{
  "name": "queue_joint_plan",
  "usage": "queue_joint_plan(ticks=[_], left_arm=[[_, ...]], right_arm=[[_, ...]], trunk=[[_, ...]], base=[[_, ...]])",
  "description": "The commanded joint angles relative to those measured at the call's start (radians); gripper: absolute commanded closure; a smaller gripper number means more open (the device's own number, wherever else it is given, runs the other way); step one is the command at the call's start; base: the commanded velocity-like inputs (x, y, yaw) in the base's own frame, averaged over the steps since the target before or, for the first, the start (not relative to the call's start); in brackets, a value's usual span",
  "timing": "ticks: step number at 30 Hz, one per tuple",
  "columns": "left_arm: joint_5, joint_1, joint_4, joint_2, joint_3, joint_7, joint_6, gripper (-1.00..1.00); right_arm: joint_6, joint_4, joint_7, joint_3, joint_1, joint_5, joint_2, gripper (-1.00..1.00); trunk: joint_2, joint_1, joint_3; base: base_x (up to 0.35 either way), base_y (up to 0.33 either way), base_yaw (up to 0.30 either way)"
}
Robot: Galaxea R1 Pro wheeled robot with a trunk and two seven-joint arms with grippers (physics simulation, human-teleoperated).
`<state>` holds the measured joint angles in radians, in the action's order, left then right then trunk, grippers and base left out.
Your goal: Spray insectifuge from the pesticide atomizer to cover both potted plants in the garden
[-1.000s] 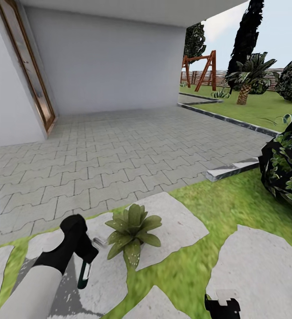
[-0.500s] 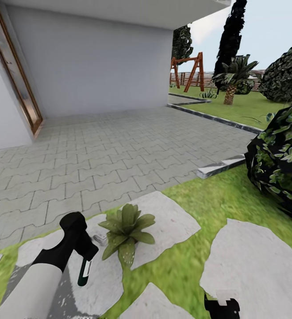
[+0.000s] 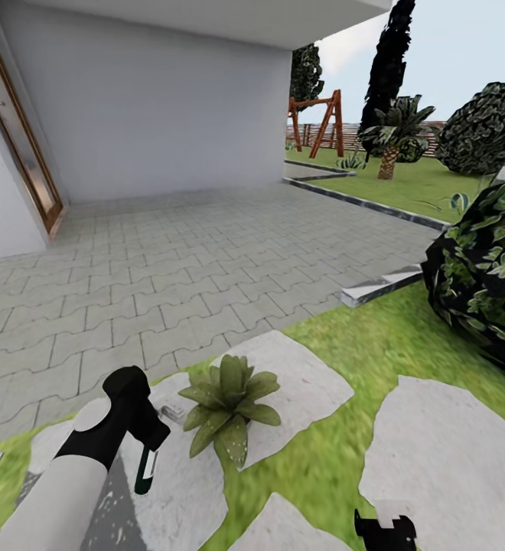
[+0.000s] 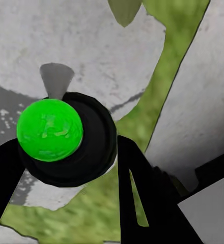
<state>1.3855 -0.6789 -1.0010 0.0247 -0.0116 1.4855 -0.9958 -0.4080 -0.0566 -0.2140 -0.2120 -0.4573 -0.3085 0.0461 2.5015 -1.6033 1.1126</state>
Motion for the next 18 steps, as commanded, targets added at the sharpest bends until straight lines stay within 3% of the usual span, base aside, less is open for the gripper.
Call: queue_joint_plan(ticks=[1, 7, 18], left_arm=[[0.009, 0.001, -0.001, 0.000, -0.001, 0.010, -0.010, 1.00], [0.009, 0.007, -0.001, 0.005, -0.001, 0.010, -0.008, 1.00], [0.010, 0.013, 0.000, 0.006, -0.002, 0.009, -0.007, 1.00]], right_arm=[[-0.003, 0.001, -0.004, -0.007, 0.000, -0.011, 0.000, -1.00], [-0.003, 0.001, -0.004, -0.007, -0.001, -0.011, 0.000, -1.00], [-0.003, 0.001, -0.004, -0.006, -0.001, -0.011, -0.002, -1.00]], trunk=[[0.000, 0.000, 0.001], [0.000, 0.000, 0.001], [0.000, 0.000, 0.001]], base=[[0.215, 0.017, 0.000], [0.052, 0.003, -0.052], [-0.032, 0.034, -0.256]])
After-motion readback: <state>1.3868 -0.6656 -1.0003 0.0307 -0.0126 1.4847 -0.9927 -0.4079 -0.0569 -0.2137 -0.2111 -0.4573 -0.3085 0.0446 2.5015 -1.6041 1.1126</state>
